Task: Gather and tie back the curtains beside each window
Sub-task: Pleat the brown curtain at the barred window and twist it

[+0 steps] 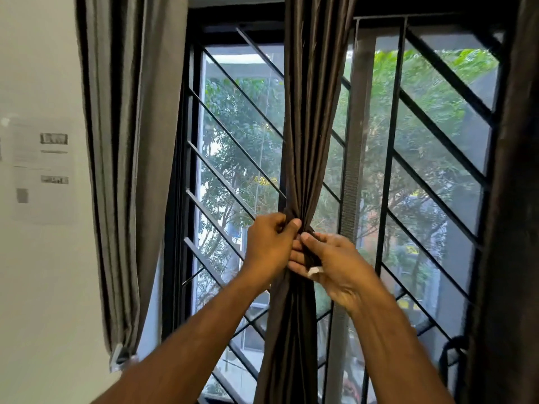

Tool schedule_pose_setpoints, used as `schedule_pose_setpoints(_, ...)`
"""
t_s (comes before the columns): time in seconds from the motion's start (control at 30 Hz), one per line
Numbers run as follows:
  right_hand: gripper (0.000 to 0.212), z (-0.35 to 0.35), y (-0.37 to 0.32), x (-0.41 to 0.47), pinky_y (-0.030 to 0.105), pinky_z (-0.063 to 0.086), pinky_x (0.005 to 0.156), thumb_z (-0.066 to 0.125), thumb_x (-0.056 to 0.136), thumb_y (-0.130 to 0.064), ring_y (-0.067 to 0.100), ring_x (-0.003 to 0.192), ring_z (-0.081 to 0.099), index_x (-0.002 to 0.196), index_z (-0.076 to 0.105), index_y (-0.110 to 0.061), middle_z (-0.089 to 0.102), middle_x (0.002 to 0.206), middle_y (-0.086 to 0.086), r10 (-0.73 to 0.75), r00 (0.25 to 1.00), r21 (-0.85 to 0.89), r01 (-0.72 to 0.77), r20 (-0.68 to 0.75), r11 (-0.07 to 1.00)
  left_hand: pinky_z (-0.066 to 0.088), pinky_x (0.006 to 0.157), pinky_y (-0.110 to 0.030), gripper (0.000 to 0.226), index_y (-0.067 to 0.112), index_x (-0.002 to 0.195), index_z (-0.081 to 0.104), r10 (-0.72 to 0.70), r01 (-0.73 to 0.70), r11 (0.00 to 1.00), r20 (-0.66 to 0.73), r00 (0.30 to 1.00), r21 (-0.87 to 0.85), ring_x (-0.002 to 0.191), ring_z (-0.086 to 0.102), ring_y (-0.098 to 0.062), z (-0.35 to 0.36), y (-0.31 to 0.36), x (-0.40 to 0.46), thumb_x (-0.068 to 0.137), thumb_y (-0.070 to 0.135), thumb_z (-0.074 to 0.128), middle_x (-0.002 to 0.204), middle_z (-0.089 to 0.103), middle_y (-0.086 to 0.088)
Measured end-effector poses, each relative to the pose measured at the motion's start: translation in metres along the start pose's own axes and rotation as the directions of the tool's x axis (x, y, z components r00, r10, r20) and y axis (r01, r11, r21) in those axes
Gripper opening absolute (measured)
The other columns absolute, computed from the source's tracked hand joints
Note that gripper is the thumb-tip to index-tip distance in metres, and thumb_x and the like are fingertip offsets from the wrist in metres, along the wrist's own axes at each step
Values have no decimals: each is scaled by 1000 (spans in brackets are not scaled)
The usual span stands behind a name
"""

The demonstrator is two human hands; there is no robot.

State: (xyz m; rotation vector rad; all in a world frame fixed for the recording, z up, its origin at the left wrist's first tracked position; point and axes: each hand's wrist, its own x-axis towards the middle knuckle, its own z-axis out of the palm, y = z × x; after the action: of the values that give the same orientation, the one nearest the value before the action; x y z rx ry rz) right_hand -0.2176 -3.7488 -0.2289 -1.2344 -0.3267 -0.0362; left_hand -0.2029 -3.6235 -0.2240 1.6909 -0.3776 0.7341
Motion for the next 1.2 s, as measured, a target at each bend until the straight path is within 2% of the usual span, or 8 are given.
schedule_pose_setpoints(0.33,34,-6,12,2,47,54,93,49,105,-38,30,102,66,100,69,-11,75,103,13,28,999,95,-31,37,995,47,50,-12,18,4,96,74,-282,328,914,207,937,-239,57,65,3,-9,-6,-3,98,14,60,72,71,6)
schedule_pose_setpoints(0.47,29,0,13,6,49,52,101,53,104,-35,29,106,66,106,71,-13,76,110,11,20,999,67,-24,50,997,40,91,-35,15,20,93,74,-401,465,834,252,880,-297,88,57,-5,-18,-3,-2,96,23,60,84,68,15)
schedule_pose_setpoints(0.53,27,2,16,8,48,55,96,55,104,-34,30,109,67,104,73,-15,76,115,10,16,998,28,-18,68,999,39,83,-31,15,20,90,73,-447,512,789,253,858,-340,87,54,-7,-22,-2,-2,96,23,59,77,70,15)
schedule_pose_setpoints(0.67,28,6,18,10,38,54,80,54,103,-39,22,96,68,97,75,-22,78,103,3,-24,997,-103,32,76,994,31,71,-31,28,8,111,74,-505,552,757,223,834,-350,100,47,-15,-27,-6,-2,93,23,60,117,68,-5)
schedule_pose_setpoints(0.83,26,5,23,14,33,46,71,56,101,-42,17,85,68,101,75,-25,76,94,0,-27,990,-168,50,137,984,36,77,-32,16,13,96,74,-504,555,757,231,832,-346,100,49,-21,-28,-8,0,88,18,61,103,66,-7)
schedule_pose_setpoints(1.0,28,6,32,19,29,54,66,56,103,-32,21,81,68,92,75,-13,75,88,8,-142,981,-155,163,136,974,49,64,-19,17,7,86,73,-396,419,884,146,907,-205,80,65,-11,-28,-4,-3,95,19,64,78,72,0)
schedule_pose_setpoints(1.1,49,6,36,24,41,51,68,57,98,-55,22,74,67,89,74,-10,74,81,8,-286,954,-365,298,88,882,45,66,-24,19,19,71,75,64,-27,978,-173,983,209,75,58,-8,-27,-8,-2,84,33,77,75,67,4)
schedule_pose_setpoints(1.2,36,1,40,29,47,56,69,59,101,-44,16,76,71,94,74,-12,75,81,8,-402,904,-565,409,144,717,46,63,-27,26,19,74,76,162,-156,949,3,987,273,67,61,-10,-21,2,-1,81,45,80,69,66,1)
